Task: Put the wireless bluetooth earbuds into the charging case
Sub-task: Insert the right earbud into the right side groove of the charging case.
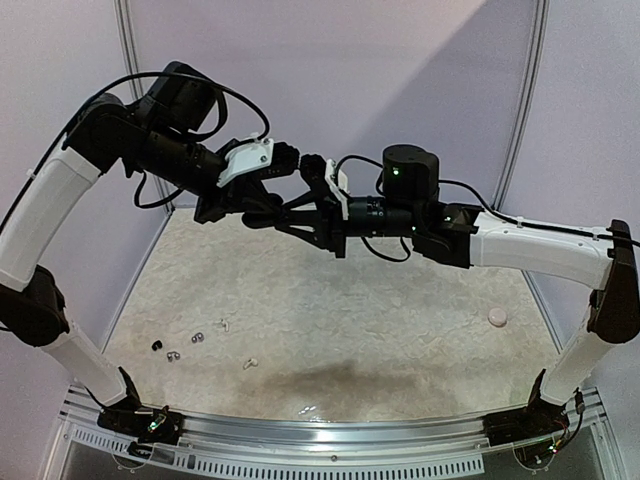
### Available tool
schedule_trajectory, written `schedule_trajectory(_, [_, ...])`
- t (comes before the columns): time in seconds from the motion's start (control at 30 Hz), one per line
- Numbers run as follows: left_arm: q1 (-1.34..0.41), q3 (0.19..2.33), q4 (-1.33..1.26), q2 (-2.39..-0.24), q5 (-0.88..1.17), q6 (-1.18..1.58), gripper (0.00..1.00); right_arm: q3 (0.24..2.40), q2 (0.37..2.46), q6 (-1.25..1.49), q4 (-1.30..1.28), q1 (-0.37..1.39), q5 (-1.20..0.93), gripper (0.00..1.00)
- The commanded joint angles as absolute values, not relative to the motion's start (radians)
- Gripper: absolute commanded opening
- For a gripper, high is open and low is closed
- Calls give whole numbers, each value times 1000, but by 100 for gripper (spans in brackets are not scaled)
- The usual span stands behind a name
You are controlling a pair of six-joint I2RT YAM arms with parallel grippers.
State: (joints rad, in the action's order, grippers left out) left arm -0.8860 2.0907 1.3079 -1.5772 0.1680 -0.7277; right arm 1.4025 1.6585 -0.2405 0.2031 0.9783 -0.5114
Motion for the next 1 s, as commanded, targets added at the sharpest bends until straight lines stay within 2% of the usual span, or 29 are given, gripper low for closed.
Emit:
schedule_trajectory(0.0, [-907, 2065, 1315, -1612, 118, -719, 0, 1438, 1678, -217, 300, 992, -543, 0])
schedule_trajectory(0.1, [-910, 2056, 1322, -1616, 103, -721, 2, 1431, 1677, -207, 313, 991, -542, 0])
schedule_trajectory(0.27, [-911, 2070, 1322, -1615, 87, -724, 25, 1424, 1677, -200, 319, 991, -535, 0])
schedule_trajectory(0.37, [-910, 2081, 1325, -1613, 77, -730, 33, 1408, 1674, -194, 328, 992, -528, 0])
schedule_trajectory(0.67, [-910, 2178, 1343, -1602, 78, -744, 37, 1351, 1666, -140, 356, 977, -504, 0])
schedule_trajectory(0.97, [-906, 2229, 1368, -1567, 187, -723, 47, 1328, 1663, -108, 360, 958, -483, 0])
